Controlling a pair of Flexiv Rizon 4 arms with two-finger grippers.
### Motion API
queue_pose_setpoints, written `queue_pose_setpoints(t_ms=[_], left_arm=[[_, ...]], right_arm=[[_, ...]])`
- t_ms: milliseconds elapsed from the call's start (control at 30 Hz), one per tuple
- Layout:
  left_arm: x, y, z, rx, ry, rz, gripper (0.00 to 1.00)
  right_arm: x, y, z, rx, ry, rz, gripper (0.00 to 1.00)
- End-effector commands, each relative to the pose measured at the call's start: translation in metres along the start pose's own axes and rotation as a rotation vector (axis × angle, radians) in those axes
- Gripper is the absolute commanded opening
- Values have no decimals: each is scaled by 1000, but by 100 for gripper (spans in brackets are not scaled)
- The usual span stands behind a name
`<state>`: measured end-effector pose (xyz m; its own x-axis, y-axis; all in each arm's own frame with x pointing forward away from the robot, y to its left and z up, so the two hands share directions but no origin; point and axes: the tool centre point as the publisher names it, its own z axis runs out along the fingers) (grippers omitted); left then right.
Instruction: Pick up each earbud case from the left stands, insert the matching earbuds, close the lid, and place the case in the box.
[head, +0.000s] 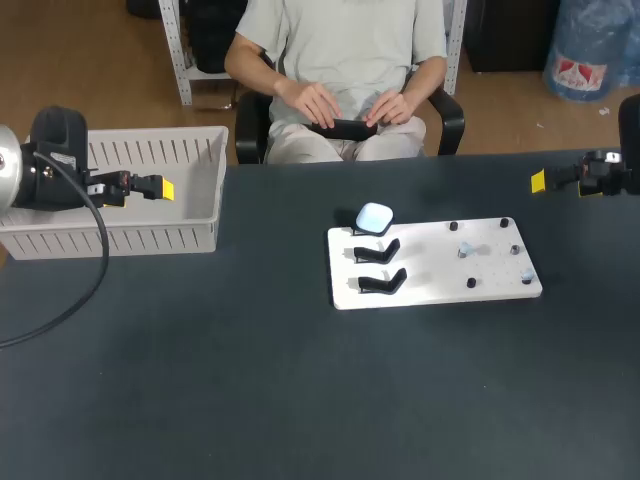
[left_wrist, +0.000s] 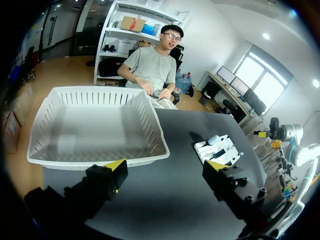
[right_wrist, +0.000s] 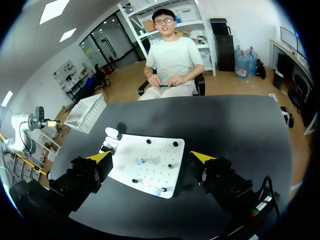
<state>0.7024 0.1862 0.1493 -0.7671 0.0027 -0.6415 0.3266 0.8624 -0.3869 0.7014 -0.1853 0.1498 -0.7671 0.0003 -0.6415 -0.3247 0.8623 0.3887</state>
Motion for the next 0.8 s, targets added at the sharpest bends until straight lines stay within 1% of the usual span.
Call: queue_pose_setpoints(t_ms=[33,600,667,800], left_arm=[[0,-1,0,-3,1,-1,100],[0,-1,0,-3,1,-1,100],[2,-6,3,27,31,47,100],[0,-11,14,63,61,100,100]], right_arm=[[0,-1,0,-2,0,-1,100],[0,-1,0,-2,0,-1,100],[0,-1,0,-2,0,-1,100],[0,-1,0,-2,0,-1,100]])
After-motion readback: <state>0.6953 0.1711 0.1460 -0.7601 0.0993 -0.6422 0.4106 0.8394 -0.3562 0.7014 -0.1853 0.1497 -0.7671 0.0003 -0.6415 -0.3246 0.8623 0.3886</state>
